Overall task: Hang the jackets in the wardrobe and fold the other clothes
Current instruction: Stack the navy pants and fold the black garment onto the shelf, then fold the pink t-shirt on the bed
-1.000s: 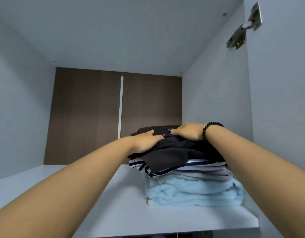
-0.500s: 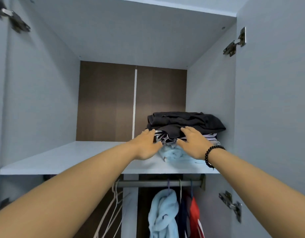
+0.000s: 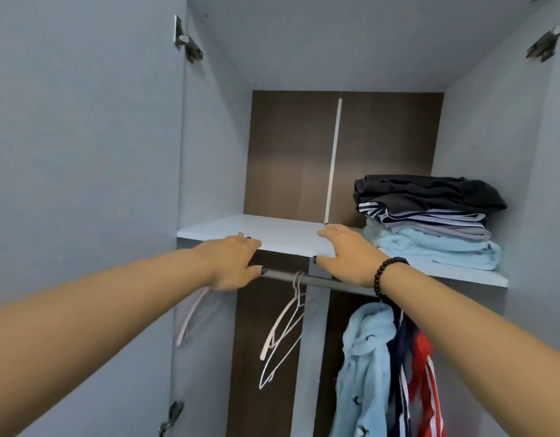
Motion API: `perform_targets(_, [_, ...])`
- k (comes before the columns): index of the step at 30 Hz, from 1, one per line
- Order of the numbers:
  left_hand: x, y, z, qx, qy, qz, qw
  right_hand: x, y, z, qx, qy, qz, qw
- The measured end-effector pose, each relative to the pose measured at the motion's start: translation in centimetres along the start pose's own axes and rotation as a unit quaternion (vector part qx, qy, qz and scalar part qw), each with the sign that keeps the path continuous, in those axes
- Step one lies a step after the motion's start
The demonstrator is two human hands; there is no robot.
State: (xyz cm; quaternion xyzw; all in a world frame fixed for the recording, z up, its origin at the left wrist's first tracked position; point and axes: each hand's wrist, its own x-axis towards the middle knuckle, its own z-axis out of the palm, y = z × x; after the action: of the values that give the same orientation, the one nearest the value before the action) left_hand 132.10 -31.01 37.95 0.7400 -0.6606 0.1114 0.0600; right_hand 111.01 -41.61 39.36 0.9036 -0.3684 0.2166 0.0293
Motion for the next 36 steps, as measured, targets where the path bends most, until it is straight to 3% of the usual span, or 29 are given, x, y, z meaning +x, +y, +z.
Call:
perform_targets(11, [-15.9, -1.9, 0.5, 0.028, -0.022, -0.196, 0.980, -4.6, -8.8, 4.5, 0.138, -0.087, -0.185, 0.969])
perform_targets(14, [-21.4, -1.7, 2.2, 0.034, -0.039, -0.256, 0.965, -7.2, -11.3, 7.1, 0.148, -0.148, -0.237, 0.949])
perform_targets(19, [-31.4, -1.0, 4.6, -0.001, -0.065, -0.368, 0.928, -11.8, -16.9, 10.7, 0.154, -0.217, -0.331, 0.905])
perform_targets(24, [-41.5, 0.1, 6.2, -0.072, -0.031, -0.470, 0.879, -16.6, -24.0, 12.4, 0.192, -0.265, -0.395, 0.859])
perform_targets(36, [-66.3, 1.3, 9.9, -0.163, 0.041, -0.614, 0.771, -32.3, -43.9, 16.2, 0.259, -0.369, -0.491, 0.745])
